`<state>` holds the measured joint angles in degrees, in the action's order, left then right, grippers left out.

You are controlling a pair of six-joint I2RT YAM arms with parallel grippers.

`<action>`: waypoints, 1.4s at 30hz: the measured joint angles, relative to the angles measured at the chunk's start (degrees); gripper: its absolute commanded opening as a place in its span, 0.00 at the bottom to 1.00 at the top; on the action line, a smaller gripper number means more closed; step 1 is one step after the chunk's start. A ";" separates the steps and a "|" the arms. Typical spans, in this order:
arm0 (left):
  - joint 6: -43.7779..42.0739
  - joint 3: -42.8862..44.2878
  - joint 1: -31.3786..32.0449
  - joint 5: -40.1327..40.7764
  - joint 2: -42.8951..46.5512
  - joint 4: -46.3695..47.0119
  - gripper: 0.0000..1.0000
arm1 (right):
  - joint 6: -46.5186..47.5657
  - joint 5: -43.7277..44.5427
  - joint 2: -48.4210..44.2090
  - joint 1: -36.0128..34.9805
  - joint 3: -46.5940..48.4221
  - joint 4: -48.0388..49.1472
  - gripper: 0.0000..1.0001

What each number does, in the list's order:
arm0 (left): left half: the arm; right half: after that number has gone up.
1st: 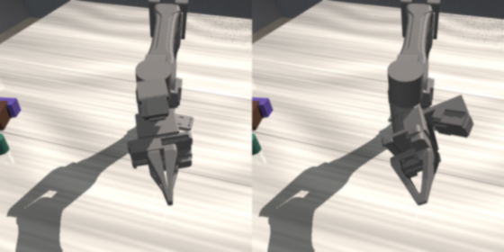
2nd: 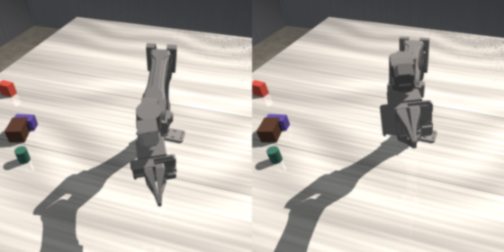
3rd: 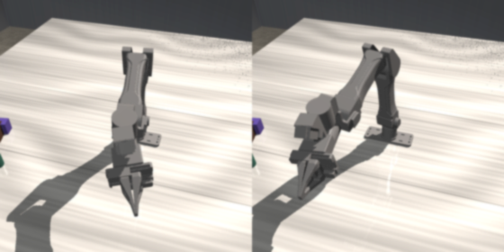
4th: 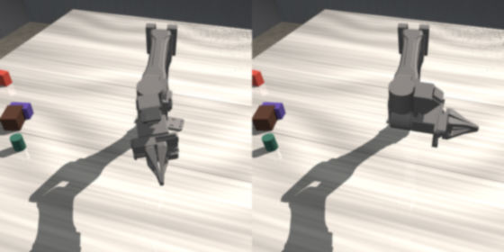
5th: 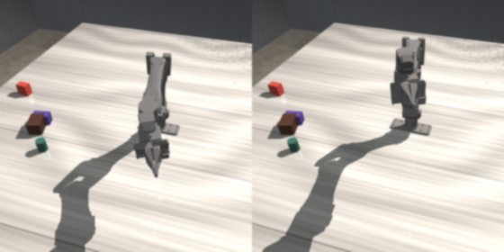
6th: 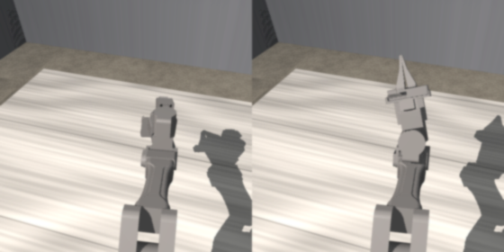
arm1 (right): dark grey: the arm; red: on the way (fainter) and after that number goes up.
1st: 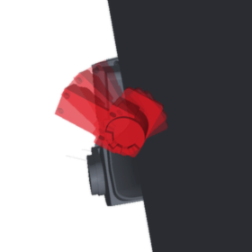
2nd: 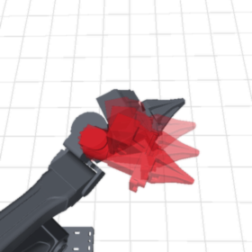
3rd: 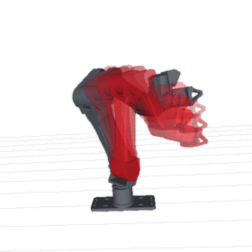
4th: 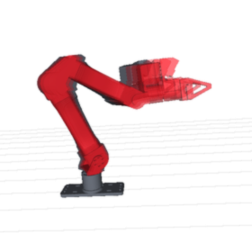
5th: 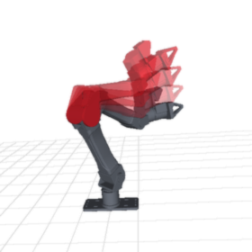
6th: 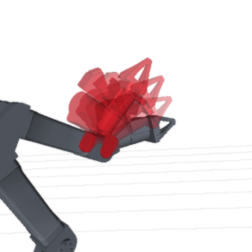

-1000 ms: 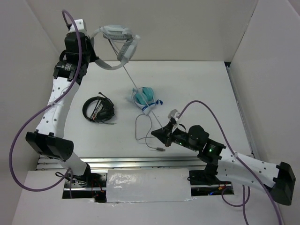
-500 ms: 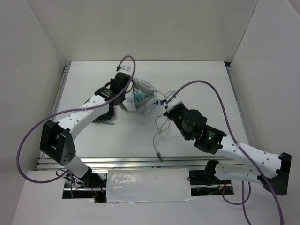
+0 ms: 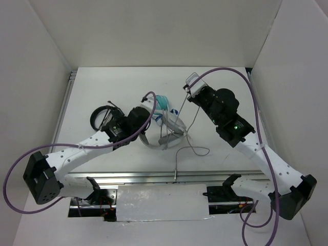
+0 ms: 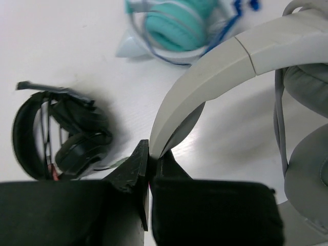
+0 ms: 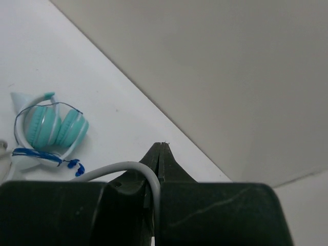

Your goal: Wrap the headphones

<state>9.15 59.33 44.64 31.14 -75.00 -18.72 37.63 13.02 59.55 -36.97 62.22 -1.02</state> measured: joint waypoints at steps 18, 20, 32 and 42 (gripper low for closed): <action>-3.43 -6.38 12.15 -3.15 12.66 1.73 0.00 | -7.58 -36.24 17.90 13.27 4.13 -3.87 0.11; -4.33 -5.84 12.20 -3.48 14.97 1.53 0.00 | -9.03 -38.23 19.52 13.55 4.11 -3.72 0.12; -7.56 11.67 12.26 0.92 18.49 -2.69 0.00 | -19.30 -51.58 24.94 11.15 1.99 9.01 0.41; -12.76 32.02 12.22 5.51 10.64 -7.78 0.00 | -33.88 -55.74 36.57 3.72 0.28 23.87 0.57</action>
<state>-3.62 91.35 56.86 36.64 -64.36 -26.50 3.75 -42.72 96.12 -33.26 62.50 22.85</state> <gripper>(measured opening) 0.099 0.554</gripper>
